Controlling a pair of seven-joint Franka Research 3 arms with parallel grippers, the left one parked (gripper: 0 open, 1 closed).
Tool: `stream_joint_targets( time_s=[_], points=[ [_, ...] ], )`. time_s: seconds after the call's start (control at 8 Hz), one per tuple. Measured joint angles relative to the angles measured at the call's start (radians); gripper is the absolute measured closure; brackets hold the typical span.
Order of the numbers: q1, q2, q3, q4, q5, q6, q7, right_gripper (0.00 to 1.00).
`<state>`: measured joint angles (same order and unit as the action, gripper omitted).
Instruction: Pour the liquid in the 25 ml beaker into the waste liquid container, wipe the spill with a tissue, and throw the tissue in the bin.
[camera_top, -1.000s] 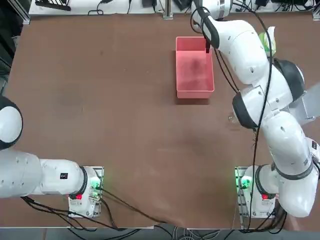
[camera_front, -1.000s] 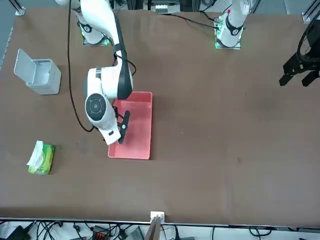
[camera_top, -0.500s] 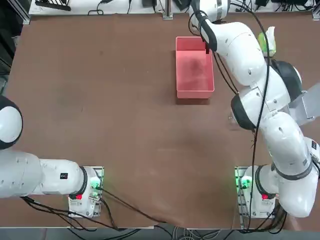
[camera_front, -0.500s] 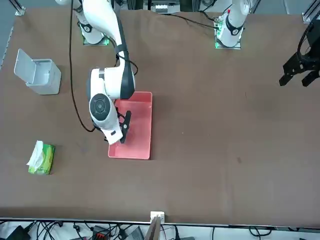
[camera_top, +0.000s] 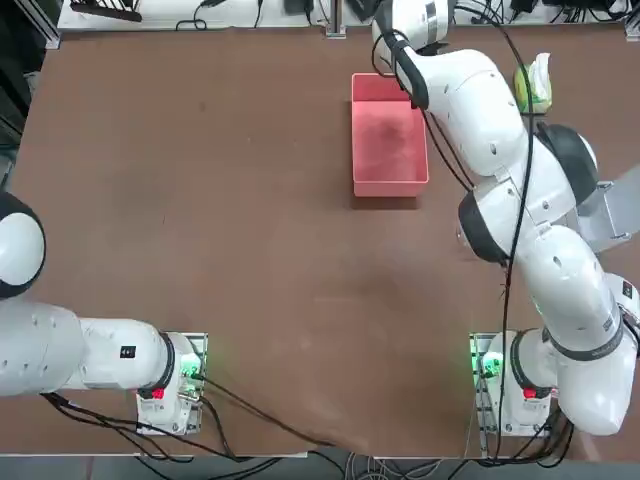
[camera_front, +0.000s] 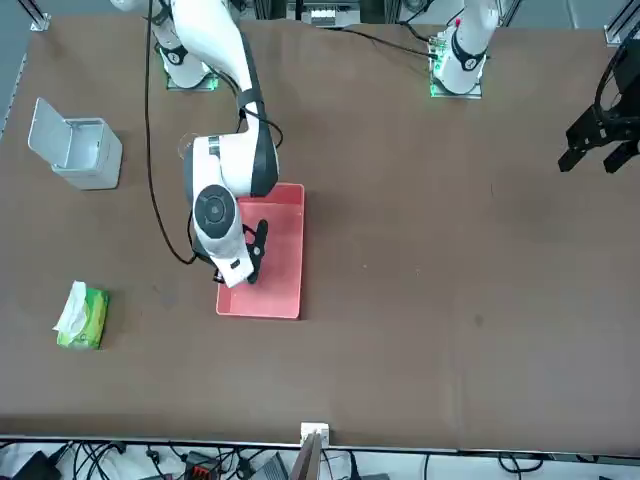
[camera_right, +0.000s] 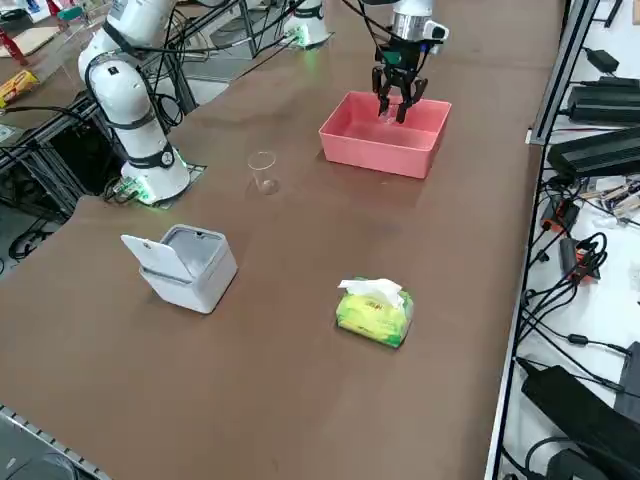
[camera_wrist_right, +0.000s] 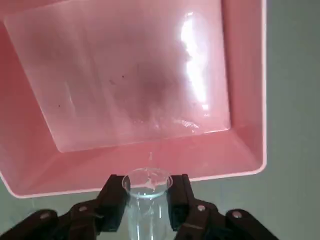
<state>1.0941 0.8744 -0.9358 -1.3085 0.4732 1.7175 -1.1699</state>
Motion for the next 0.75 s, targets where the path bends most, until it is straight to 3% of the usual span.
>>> stream_joint_targets(
  time_s=[0.75],
  points=[
    [0.002, 0.000, 0.007, 0.001, -0.018, 0.000, 0.023, 0.53]
  ],
)
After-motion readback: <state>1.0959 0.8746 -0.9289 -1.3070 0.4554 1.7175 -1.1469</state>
